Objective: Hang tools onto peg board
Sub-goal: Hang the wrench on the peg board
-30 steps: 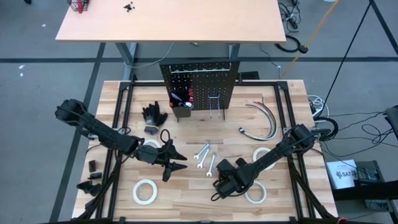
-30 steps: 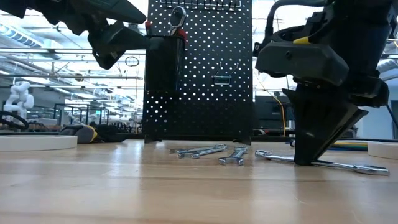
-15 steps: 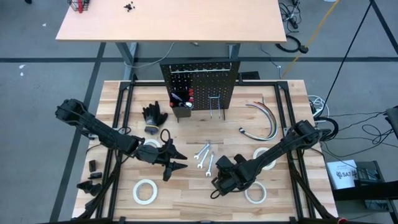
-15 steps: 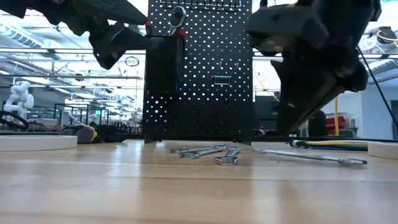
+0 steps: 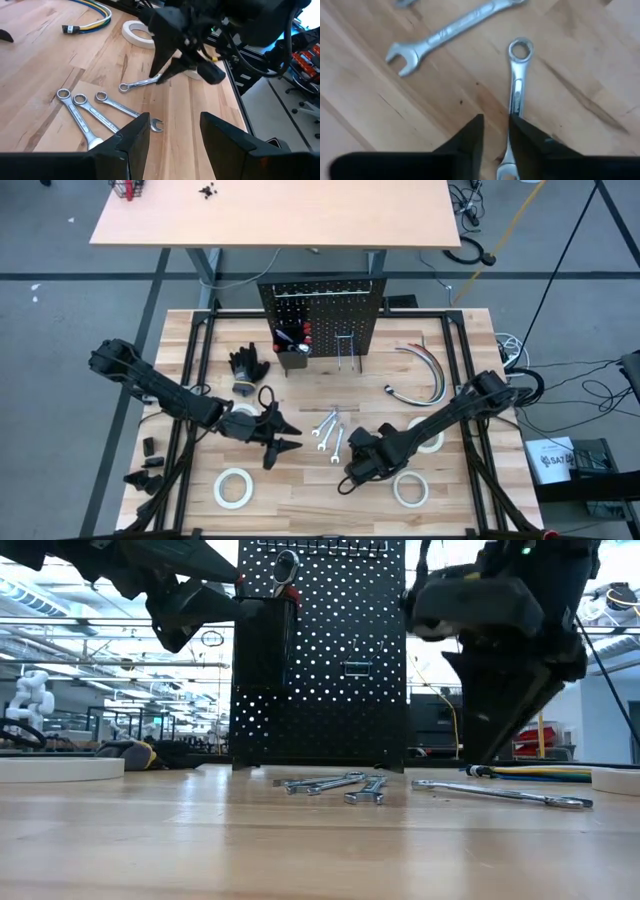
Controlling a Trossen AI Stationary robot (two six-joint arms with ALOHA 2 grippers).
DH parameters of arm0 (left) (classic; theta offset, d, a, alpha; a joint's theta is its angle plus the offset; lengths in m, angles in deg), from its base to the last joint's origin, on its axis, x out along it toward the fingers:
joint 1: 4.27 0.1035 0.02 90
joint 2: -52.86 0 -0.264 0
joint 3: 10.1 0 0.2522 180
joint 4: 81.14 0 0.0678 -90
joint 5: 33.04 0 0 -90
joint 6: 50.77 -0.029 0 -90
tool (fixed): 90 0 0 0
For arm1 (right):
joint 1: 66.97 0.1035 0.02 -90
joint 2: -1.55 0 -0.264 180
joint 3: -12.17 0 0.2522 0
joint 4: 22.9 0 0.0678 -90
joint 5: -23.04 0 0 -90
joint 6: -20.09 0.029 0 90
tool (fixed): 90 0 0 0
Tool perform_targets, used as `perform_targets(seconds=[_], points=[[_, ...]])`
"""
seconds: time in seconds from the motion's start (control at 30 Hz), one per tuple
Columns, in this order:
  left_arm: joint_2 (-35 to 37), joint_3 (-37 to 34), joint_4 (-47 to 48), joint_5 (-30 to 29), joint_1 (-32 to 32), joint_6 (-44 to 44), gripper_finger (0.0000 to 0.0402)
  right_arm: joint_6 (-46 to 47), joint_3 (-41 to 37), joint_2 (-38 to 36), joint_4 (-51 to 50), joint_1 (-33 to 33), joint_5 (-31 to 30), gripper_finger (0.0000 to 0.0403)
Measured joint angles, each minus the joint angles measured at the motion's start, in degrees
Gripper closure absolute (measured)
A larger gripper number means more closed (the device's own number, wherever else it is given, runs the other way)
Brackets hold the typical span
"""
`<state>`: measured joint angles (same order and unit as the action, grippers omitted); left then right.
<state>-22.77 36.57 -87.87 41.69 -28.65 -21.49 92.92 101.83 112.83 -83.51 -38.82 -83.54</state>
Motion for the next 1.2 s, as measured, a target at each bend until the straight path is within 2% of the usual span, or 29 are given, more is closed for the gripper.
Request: perform_targets(seconds=[0.2,0.37,0.47,0.6,0.67,0.93,1.2], points=[[0.0,0.0,0.0,0.0,0.0,0.2,0.0226,-2.9,0.0,1.9,-0.9,-0.6,0.7,0.0246],[0.0,0.0,0.0,0.0,0.0,0.3,0.0226,-2.8,-1.5,3.6,-0.8,-0.8,0.8,0.0235],[0.0,0.0,0.0,0.0,0.0,0.3,0.0226,-2.4,-4.0,4.1,2.9,-0.9,3.6,0.0261],[0.0,0.0,0.0,0.0,0.0,0.3,0.0226,-2.3,-6.1,3.8,8.3,-0.7,5.9,0.0355],[0.0,0.0,-0.1,0.0,0.0,0.3,0.0226,-2.2,-5.9,3.8,8.2,-0.5,5.7,0.0383],[0.0,0.0,-0.1,0.0,0.0,0.2,0.0226,-1.2,-3.6,3.0,6.0,-0.2,1.5,0.0385],[0.0,0.0,0.0,0.0,0.0,0.0,0.0226,-2.4,-3.2,2.8,5.2,-0.3,0.8,0.0386]])
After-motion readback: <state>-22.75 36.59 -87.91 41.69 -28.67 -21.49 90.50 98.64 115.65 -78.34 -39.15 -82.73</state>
